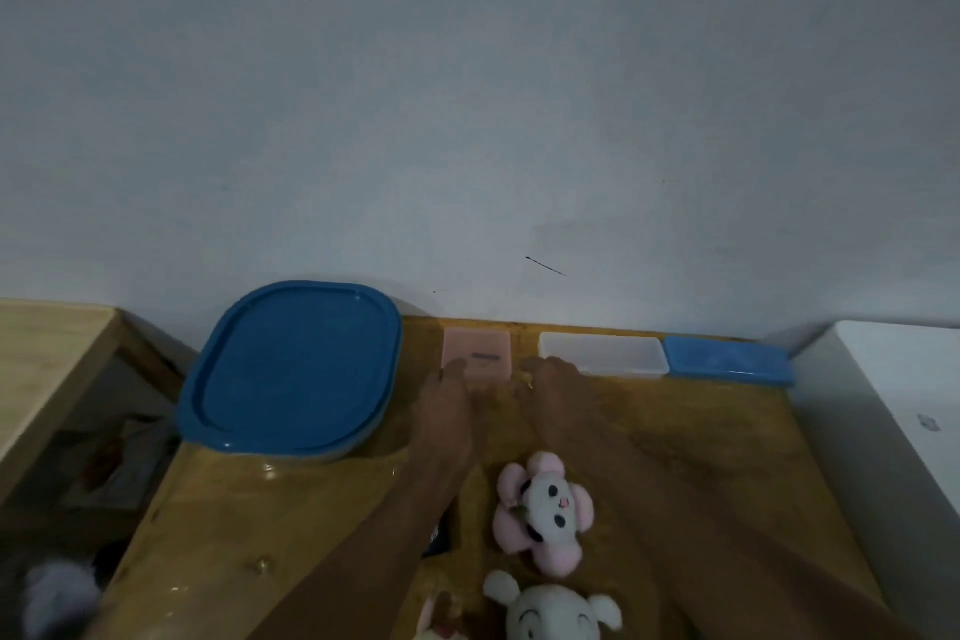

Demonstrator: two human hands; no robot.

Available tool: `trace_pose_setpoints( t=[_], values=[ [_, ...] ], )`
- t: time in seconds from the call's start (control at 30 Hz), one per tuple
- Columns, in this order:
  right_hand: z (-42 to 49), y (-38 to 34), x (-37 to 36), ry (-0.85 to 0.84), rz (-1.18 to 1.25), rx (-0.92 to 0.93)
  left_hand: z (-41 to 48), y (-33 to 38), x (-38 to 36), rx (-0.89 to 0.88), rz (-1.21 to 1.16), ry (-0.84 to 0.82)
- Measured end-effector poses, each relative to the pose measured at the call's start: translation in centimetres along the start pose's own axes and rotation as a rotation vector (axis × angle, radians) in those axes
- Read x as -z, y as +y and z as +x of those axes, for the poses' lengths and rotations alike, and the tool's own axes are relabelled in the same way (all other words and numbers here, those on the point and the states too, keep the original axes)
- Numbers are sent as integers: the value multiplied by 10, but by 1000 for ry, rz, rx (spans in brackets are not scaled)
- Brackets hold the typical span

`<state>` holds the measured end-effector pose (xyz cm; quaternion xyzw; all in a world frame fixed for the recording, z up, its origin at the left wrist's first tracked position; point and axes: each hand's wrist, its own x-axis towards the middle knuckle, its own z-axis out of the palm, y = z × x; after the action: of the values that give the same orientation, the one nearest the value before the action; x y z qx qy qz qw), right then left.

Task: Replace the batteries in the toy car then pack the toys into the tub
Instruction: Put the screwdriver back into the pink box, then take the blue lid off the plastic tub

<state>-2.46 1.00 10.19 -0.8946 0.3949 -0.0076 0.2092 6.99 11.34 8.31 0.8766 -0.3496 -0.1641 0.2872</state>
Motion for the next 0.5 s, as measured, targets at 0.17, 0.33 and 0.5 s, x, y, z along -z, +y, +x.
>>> trace_pose_setpoints(
  t=[0.17,0.33,0.5],
  values=[
    [-41,-20,14,64,180,40,-39,-5,50,-70,27,97],
    [-71,-58,17,63,323,71,-86,-26,113,53,77,178],
    [-87,-94,16,69,386,87,-104,-63,162,109,107,216]
  ],
)
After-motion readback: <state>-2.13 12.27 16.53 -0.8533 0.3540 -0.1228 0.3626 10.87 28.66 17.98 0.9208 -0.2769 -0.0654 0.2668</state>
